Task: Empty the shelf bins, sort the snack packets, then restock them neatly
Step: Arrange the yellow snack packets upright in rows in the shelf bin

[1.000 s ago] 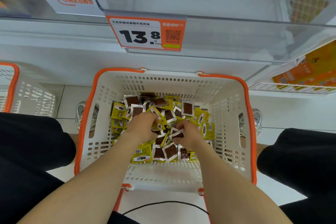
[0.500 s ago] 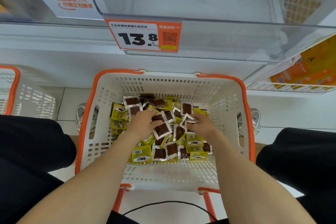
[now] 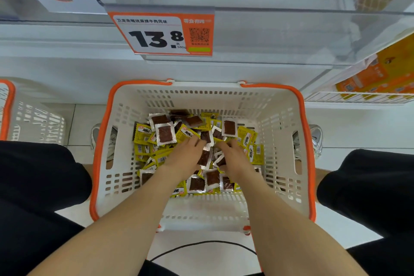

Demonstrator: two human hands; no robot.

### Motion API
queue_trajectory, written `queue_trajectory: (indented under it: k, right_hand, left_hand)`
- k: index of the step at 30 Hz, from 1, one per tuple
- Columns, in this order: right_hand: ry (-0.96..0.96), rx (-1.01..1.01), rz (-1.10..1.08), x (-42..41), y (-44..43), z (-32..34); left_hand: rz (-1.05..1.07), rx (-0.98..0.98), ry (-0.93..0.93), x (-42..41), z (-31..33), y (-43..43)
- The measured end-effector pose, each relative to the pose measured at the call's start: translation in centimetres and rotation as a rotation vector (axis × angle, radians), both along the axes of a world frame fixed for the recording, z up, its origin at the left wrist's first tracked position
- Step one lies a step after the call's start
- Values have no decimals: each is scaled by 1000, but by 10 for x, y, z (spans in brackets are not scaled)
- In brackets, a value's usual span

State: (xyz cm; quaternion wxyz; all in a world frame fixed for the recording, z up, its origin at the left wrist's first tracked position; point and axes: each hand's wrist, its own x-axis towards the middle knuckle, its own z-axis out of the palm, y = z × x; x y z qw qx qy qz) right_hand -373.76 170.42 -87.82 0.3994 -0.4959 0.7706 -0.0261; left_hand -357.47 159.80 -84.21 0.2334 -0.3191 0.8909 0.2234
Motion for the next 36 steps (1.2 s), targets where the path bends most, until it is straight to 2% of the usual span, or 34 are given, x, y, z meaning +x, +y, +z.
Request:
queue_trajectory:
  k: [3,7,10,14,17,19,22,27,29,32,34,36]
  right_hand:
    - [22,14,-18,3,-2,0]
    - [9,19,-55,6,-2,-2]
    - [0,-18,-113,12,2,-4]
    - [62,-25,-116,15,1,-3]
    - [105,48,-53,11,-2,-2]
    - [97,97,-15,10,-4,-2]
    - [-33,71,-100,4,-5,-1]
    - [-416,-88,-624,-20,-16,27]
    - [-636,-116,-782,-26,-27,48]
    - [-981,-105,-816,-25,-38,81]
    - [-1055,-97,-770,-19,-45,104]
    - [-1038,-100,-716,-12,-51,124]
  left_hand:
    - [36,21,-32,-1,-5,2]
    - [209,175,38,-1,-5,2]
    - [233,242,23,-3,-5,2]
    - [191,223,30,-4,-5,7]
    - [312,251,123,-1,1,7]
    - [395,198,188,3,6,3]
    - [568,160,311,8,13,-5]
    - [769,185,423,12,21,-15]
    - [814,243,441,9,33,-15]
    - [874,370,500,1,53,-15]
    - [940,494,599,-9,74,-15]
    - [1063,596,703,-19,97,-15]
